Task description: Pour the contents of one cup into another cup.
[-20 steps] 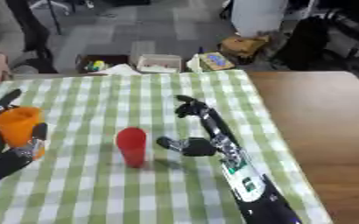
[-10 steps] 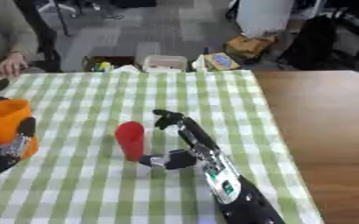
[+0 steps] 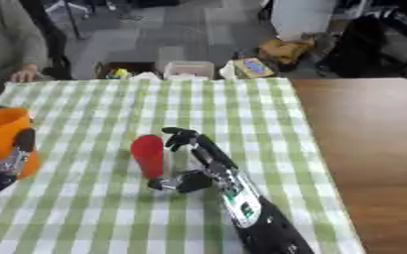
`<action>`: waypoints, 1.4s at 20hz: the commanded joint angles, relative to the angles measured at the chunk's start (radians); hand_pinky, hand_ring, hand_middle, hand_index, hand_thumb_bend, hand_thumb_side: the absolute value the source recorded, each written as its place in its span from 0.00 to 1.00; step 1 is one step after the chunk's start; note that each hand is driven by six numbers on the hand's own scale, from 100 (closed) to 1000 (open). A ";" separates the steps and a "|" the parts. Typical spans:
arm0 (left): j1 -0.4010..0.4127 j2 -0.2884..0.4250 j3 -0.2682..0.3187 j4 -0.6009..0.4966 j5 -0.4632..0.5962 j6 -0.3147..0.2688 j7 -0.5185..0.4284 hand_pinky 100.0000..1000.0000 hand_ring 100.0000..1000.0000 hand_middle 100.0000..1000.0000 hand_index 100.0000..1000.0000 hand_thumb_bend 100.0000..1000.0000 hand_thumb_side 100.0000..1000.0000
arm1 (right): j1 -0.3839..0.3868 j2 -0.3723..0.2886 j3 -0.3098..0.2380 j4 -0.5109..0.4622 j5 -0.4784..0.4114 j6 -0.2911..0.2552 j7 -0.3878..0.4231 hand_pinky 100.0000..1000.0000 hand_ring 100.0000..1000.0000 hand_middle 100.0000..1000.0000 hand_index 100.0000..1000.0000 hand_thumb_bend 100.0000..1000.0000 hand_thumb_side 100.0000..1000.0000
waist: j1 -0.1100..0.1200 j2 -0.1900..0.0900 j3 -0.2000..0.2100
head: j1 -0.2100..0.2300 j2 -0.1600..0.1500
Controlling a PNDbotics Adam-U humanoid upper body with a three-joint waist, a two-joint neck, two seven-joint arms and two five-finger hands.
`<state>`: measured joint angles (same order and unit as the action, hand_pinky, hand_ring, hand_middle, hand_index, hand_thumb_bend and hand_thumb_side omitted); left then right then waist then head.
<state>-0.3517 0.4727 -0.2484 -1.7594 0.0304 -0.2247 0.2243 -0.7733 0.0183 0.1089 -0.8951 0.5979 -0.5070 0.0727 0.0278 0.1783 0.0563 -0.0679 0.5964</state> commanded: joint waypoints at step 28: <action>-0.024 0.002 -0.004 -0.116 0.057 0.009 -0.027 0.00 0.15 0.40 0.95 0.00 0.28 | -0.079 0.037 -0.072 0.092 0.124 0.034 -0.106 0.75 0.56 0.54 0.88 0.65 0.37 | 0.019 0.013 0.089 | -0.030 -0.028</action>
<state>-0.3614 0.4637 -0.2562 -1.8524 0.0793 -0.2152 0.1996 -0.8273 0.0500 0.0425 -0.7977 0.7121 -0.4727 -0.0254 0.0431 0.2053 0.1434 -0.0936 0.5784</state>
